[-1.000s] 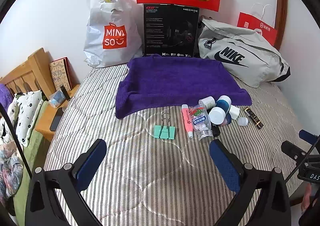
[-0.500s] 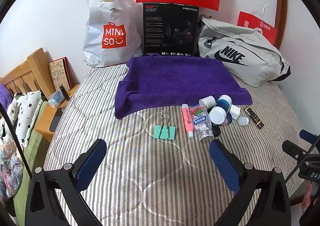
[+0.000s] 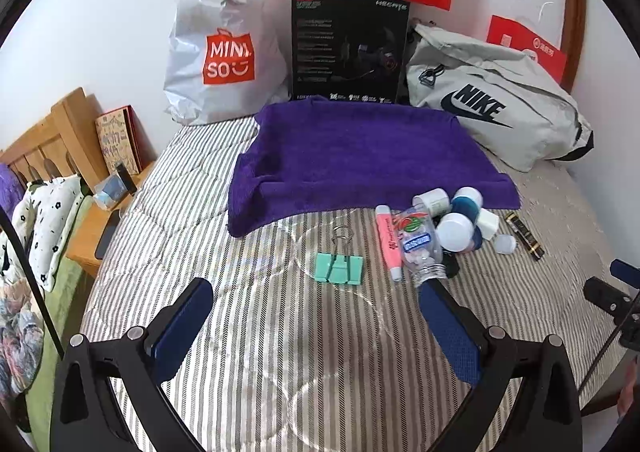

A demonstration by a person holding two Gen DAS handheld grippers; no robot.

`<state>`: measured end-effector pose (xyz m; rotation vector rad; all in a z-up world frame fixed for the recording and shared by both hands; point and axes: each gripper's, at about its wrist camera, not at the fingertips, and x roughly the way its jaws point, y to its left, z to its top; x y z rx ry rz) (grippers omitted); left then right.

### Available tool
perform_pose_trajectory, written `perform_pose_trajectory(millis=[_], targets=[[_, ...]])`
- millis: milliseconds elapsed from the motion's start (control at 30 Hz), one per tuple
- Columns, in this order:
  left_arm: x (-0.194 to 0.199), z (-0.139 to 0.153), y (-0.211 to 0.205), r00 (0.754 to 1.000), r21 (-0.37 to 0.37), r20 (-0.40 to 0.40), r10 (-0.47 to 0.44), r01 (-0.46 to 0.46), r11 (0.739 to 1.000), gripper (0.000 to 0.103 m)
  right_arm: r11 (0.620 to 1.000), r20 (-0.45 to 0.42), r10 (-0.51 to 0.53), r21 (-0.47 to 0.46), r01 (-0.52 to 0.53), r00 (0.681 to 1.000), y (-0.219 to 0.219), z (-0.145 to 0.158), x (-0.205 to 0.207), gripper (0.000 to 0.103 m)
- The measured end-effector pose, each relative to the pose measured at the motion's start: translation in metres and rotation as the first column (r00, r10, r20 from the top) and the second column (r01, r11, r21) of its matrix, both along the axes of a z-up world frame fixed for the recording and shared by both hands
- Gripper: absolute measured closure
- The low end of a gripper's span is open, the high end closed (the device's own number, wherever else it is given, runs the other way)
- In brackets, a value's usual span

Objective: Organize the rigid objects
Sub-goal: 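Grasp the green binder clip with the left gripper while the right gripper grasps the Grand Reserve box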

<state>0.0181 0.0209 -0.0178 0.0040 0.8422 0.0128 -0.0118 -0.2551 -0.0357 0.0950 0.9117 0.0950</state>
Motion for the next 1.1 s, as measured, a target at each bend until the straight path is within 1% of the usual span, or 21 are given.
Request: perform_pose_trajectory(millis=[233, 367, 633, 733, 767, 800, 833, 933, 1000, 1033, 1067, 1100], targets=[[0.027, -0.033, 0.005, 0.998, -0.006, -0.064, -0.007, 0.007, 1.000, 0.000, 1.000, -0.019, -0.009, 0.013, 0.009, 1.000, -0.008, -0.011, 0.018, 0.000], [0.039, -0.049, 0.004, 0.996, -0.012, -0.087, -0.021, 0.020, 1.000, 0.001, 1.000, -0.034, -0.016, 0.007, 0.016, 0.999, -0.012, -0.020, 0.028, 0.000], [0.063, -0.070, -0.003, 0.991, -0.017, -0.119, -0.054, 0.052, 0.998, 0.006, 1.000, -0.082, -0.015, 0.012, 0.016, 0.997, -0.017, -0.041, 0.055, 0.000], [0.070, -0.077, -0.003, 0.990, -0.008, -0.132, -0.054, 0.054, 0.999, 0.016, 1.000, -0.101, -0.014, -0.002, 0.014, 0.995, -0.018, -0.048, 0.062, 0.000], [0.072, -0.079, -0.004, 0.989, -0.006, -0.137, -0.055, 0.055, 0.998, 0.022, 1.000, -0.103, -0.014, -0.004, 0.014, 0.995, -0.018, -0.050, 0.064, 0.000], [0.074, -0.082, -0.004, 0.988, -0.007, -0.142, -0.058, 0.058, 0.998, 0.026, 1.000, -0.110, -0.014, -0.003, 0.013, 0.994, -0.019, -0.054, 0.068, 0.000], [0.074, -0.082, -0.003, 0.989, -0.005, -0.133, -0.060, 0.060, 0.998, 0.028, 1.000, -0.116, -0.012, 0.001, 0.012, 0.993, -0.020, -0.056, 0.070, 0.001], [0.072, -0.082, -0.005, 0.989, -0.002, -0.119, -0.086, 0.086, 0.996, 0.036, 1.000, -0.129, -0.004, 0.018, 0.006, 0.992, -0.023, -0.062, 0.079, 0.003], [0.069, -0.081, -0.007, 0.988, -0.007, -0.112, -0.104, 0.104, 0.995, 0.051, 1.000, -0.132, -0.004, 0.014, 0.006, 0.991, -0.025, -0.065, 0.084, 0.005], [0.069, -0.080, -0.007, 0.987, -0.007, -0.113, -0.111, 0.111, 0.994, 0.054, 1.000, -0.132, -0.003, 0.009, 0.004, 0.991, -0.026, -0.066, 0.087, 0.007], [0.068, -0.079, -0.008, 0.986, -0.001, -0.113, -0.119, 0.120, 0.993, 0.063, 1.000, -0.130, -0.002, 0.008, 0.003, 0.991, -0.027, -0.067, 0.090, 0.008], [0.068, -0.078, -0.009, 0.986, 0.002, -0.112, -0.122, 0.123, 0.992, 0.064, 1.000, -0.131, -0.001, 0.008, 0.002, 0.991, -0.028, -0.068, 0.093, 0.009]])
